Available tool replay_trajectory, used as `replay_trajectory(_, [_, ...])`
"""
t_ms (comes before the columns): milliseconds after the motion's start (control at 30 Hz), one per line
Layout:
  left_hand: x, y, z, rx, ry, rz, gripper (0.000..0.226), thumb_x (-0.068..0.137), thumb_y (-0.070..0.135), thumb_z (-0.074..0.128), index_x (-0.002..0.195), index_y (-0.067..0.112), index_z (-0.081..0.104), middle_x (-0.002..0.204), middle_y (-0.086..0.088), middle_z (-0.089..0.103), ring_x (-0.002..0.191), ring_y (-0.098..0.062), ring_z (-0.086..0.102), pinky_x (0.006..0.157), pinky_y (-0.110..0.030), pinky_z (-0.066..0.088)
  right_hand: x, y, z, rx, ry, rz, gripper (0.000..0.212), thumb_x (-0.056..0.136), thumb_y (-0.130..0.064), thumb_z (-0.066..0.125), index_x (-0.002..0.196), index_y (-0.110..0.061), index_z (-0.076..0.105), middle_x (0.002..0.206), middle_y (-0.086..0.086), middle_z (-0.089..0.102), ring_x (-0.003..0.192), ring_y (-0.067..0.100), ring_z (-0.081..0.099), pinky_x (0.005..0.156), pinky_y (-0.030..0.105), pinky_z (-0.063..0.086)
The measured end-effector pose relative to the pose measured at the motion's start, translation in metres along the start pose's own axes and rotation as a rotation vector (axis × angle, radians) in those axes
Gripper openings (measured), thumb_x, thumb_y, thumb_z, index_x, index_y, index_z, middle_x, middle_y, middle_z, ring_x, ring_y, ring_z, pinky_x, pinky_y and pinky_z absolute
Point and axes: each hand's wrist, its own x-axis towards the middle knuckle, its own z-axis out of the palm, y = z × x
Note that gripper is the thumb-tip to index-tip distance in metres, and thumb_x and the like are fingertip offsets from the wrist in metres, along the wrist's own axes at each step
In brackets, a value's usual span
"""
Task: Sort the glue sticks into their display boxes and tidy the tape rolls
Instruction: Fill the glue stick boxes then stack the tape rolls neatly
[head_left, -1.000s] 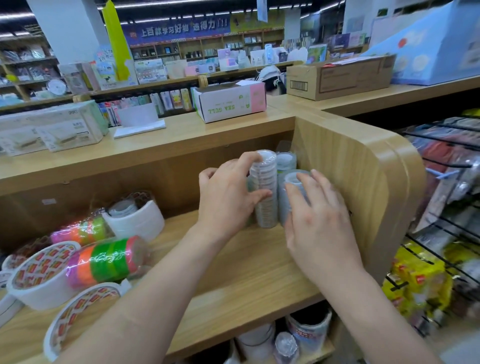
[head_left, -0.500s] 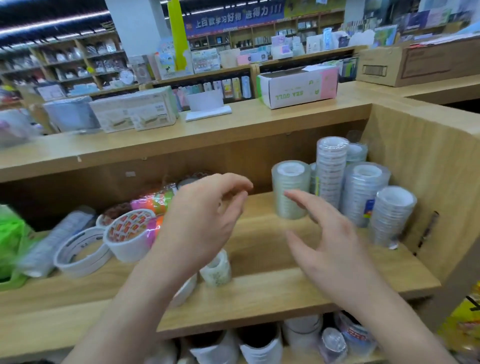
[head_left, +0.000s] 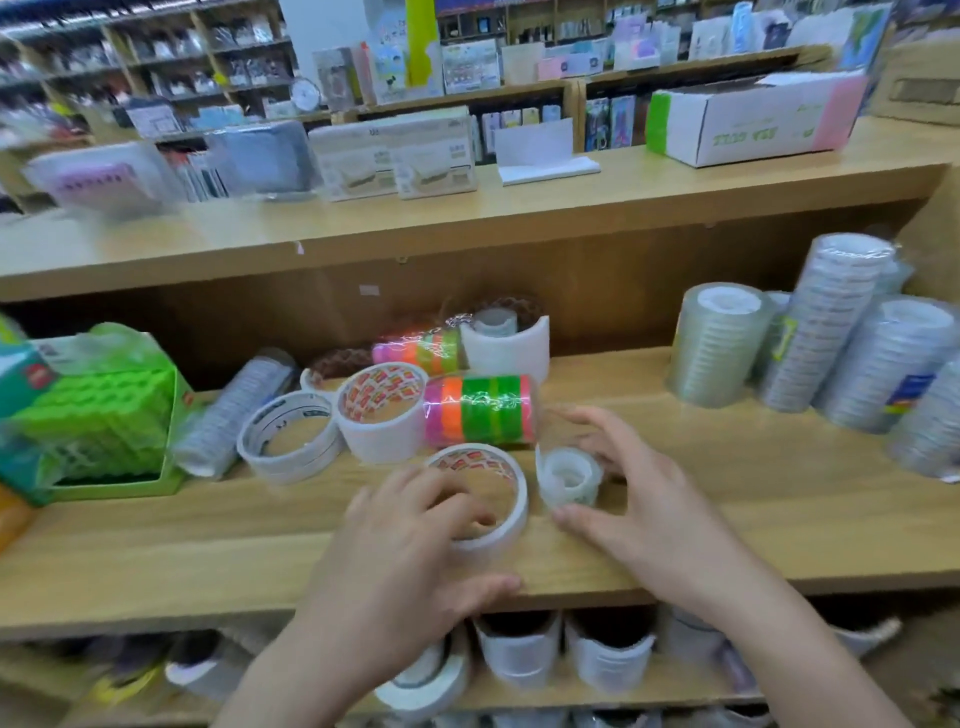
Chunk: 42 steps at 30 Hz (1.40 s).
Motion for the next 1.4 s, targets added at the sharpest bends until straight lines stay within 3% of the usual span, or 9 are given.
replay_trajectory(100, [0.0,-0.005,0.006,0.004,-0.012,0.049,0.03,0.076,0.06,0.048,0.083,0.036,0.065,0.079,0.019,0.061,0.08,-0.006,0.061,0.074,-0.033,0.045,-0.002,0.001,0.003,0.099,0.091,0.067,0.061,0.072,-0.034,0.082,0.114,-0.054,0.043,0.114,-0.031,0.055,0.106,-0.014,0.051,0.094,0.016,0.038])
replay_trajectory(267, [0.004,-0.013,0.013,-0.077,0.041,0.163,0.021,0.079,0.048,0.051,0.08,0.032,0.063,0.076,0.019,0.061,0.077,-0.004,0.059,0.081,-0.023,0.034,-0.004,0.01,-0.011,0.177,0.37,0.142,0.041,0.071,-0.031,0.083,0.102,-0.044,0.061,0.103,-0.029,0.064,0.098,-0.003,0.061,0.087,0.023,0.047])
replay_trajectory(433, [0.022,-0.004,0.02,-0.116,0.059,0.309,0.019,0.078,0.039,0.052,0.085,0.032,0.068,0.079,0.018,0.063,0.078,-0.005,0.058,0.083,-0.019,0.035,-0.013,0.031,-0.045,-0.142,0.655,0.239,0.045,0.078,-0.03,0.077,0.115,-0.035,0.05,0.114,-0.013,0.059,0.106,0.012,0.057,0.089,0.031,0.046])
replay_trajectory(600, [0.034,0.003,0.02,-0.068,-0.006,0.319,0.03,0.071,0.034,0.051,0.096,0.034,0.068,0.086,0.02,0.063,0.084,-0.007,0.058,0.08,-0.019,0.037,-0.016,0.056,-0.057,-0.437,0.693,0.334,0.052,0.084,-0.025,0.072,0.128,-0.018,0.045,0.119,0.008,0.062,0.107,0.03,0.055,0.082,0.035,0.042])
replay_trajectory(833, [0.079,0.059,0.001,-0.086,-0.029,0.385,0.032,0.082,0.042,0.047,0.104,0.032,0.068,0.101,0.014,0.063,0.094,-0.01,0.06,0.074,-0.03,0.056,-0.015,0.078,-0.057,-0.727,0.833,0.284,0.033,0.071,-0.008,0.078,0.101,-0.005,0.066,0.111,0.015,0.061,0.101,0.037,0.052,0.085,0.042,0.048])
replay_trajectory(1033, [0.113,0.027,-0.001,0.04,-0.036,0.152,0.042,0.086,0.02,0.056,0.127,0.03,0.057,0.127,0.007,0.054,0.117,-0.019,0.046,0.09,-0.036,0.047,-0.012,0.083,-0.062,-0.766,0.812,0.343,0.037,0.075,0.001,0.068,0.11,-0.008,0.061,0.12,0.015,0.058,0.105,0.036,0.044,0.082,0.045,0.047])
replay_trajectory(1267, [0.12,-0.011,-0.005,0.051,-0.203,0.004,0.077,0.084,0.032,0.066,0.147,0.034,0.022,0.147,0.002,0.036,0.136,-0.02,0.031,0.108,-0.036,0.033,-0.01,0.044,-0.043,-0.653,0.866,0.247,0.056,0.075,-0.012,0.069,0.129,-0.011,0.052,0.131,0.017,0.047,0.115,0.038,0.039,0.092,0.051,0.042])
replay_trajectory(1333, [0.127,-0.018,-0.007,0.051,-0.266,-0.028,0.081,0.082,0.038,0.067,0.148,0.032,0.022,0.149,0.0,0.037,0.138,-0.021,0.031,0.109,-0.035,0.032,-0.006,0.023,-0.027,-0.489,0.745,0.135,0.051,0.08,-0.025,0.067,0.129,-0.017,0.053,0.129,0.007,0.048,0.117,0.03,0.041,0.098,0.041,0.038])
replay_trajectory(1400, [0.132,-0.025,-0.009,0.102,-0.303,-0.005,0.078,0.079,0.037,0.069,0.146,0.03,0.029,0.144,-0.001,0.044,0.133,-0.022,0.039,0.106,-0.035,0.039,-0.004,0.003,-0.011,-0.278,0.47,0.111,0.053,0.085,-0.046,0.062,0.134,-0.031,0.047,0.133,-0.009,0.042,0.126,0.016,0.036,0.103,0.027,0.028])
